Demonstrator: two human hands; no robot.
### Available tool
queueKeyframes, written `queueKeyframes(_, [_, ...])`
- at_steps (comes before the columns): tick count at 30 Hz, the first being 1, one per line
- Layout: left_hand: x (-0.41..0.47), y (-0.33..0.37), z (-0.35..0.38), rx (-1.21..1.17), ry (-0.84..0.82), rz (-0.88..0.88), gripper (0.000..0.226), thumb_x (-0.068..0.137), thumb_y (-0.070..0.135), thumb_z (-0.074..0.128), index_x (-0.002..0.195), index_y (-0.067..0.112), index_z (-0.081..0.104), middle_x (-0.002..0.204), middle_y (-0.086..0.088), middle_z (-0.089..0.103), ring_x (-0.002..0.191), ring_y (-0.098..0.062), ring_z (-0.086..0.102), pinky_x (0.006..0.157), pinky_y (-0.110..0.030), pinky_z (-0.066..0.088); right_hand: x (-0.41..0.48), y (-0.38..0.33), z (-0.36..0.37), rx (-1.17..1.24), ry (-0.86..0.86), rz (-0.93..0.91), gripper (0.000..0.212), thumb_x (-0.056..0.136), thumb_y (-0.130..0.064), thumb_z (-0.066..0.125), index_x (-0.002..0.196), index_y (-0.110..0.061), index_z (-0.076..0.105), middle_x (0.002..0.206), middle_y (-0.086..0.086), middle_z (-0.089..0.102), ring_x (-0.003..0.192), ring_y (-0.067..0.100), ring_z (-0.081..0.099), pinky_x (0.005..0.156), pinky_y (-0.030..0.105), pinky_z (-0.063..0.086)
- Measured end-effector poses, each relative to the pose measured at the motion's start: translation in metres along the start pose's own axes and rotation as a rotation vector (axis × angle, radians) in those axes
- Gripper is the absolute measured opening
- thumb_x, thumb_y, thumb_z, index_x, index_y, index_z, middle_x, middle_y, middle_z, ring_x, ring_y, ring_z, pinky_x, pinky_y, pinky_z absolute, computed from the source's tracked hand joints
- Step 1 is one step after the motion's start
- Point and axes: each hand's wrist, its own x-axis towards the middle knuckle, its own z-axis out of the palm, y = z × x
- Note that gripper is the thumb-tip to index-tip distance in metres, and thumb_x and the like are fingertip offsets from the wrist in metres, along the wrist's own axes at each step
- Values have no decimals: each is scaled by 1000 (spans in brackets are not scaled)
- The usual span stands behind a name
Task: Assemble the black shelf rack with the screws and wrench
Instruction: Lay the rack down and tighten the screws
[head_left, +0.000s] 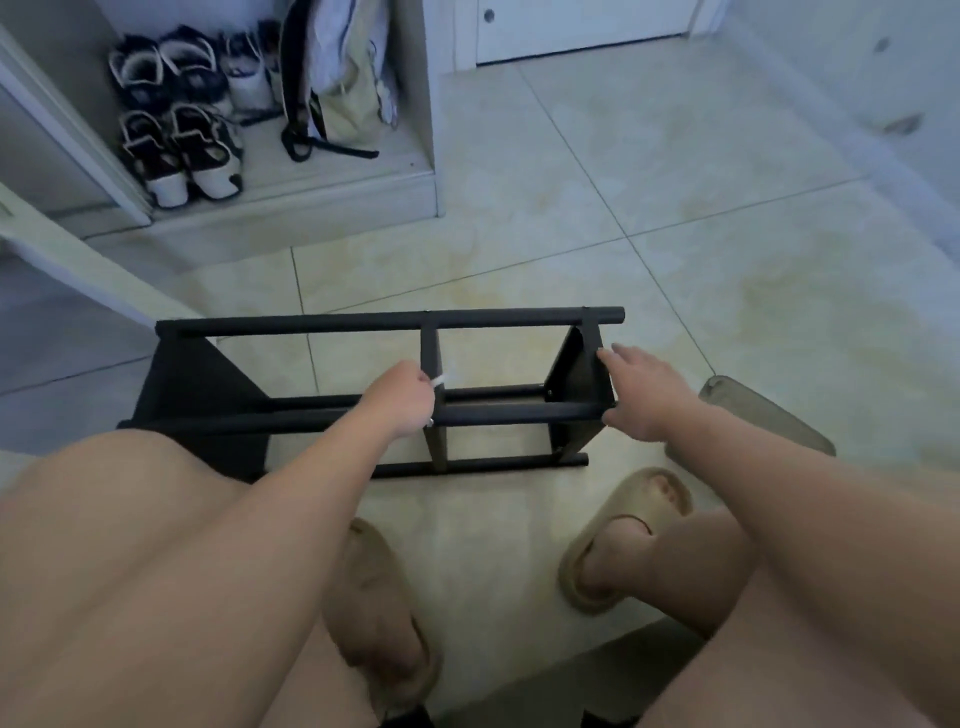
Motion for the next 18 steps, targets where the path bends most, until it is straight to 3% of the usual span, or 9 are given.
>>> queueKeyframes(3, [6, -3, 11, -68, 3, 11, 20, 103, 20, 36, 103, 15, 55, 91, -2, 61, 79, -17, 60, 63, -33, 42, -1, -27, 9, 10, 101, -84, 85, 94, -32, 61, 162, -20, 10, 170, 5, 4, 157, 27, 3, 126, 46, 10])
queueKeyframes(7, [12, -4, 15, -163, -68, 63, 19, 104, 24, 39, 101, 20, 58, 96, 0, 59, 85, -19, 55, 70, -33, 40, -5, -69, 25, 106, 147, -318, 68, 96, -35, 61, 156, -24, 31, 163, 1, 30, 149, 25, 29, 119, 41, 27])
queueKeyframes(9, [12, -4, 18, -151, -111, 102, 19, 104, 24, 40, 98, 24, 58, 94, 1, 59, 83, -17, 54, 69, -33, 39, -7, -82, 36, 105, 136, -330, 57, 98, -35, 58, 151, -23, 40, 152, 0, 46, 137, 26, 44, 108, 41, 38])
queueKeyframes(11, [10, -7, 19, -133, -105, 113, 19, 104, 24, 40, 95, 24, 57, 92, 1, 60, 82, -17, 55, 69, -33, 40, -8, -86, 45, 48, 144, -317, 42, 100, -33, 55, 141, -22, 49, 136, 1, 57, 126, 28, 52, 99, 40, 39])
queueKeyframes(14, [6, -17, 16, -11, -23, 48, 16, 104, 20, 39, 103, 18, 55, 100, -3, 62, 92, -23, 58, 80, -37, 46, -9, -83, 48, 27, 178, -280, 32, 103, -31, 52, 134, -23, 54, 126, 1, 60, 119, 28, 54, 95, 39, 37])
queueKeyframes(18, [-2, -25, 17, 122, -16, -7, 17, 101, 15, 41, 111, 10, 54, 95, -6, 59, 92, -28, 59, 81, -38, 48, -16, -80, 51, 53, 190, -254, 29, 104, -31, 52, 132, -24, 56, 123, 0, 61, 116, 27, 54, 94, 37, 37])
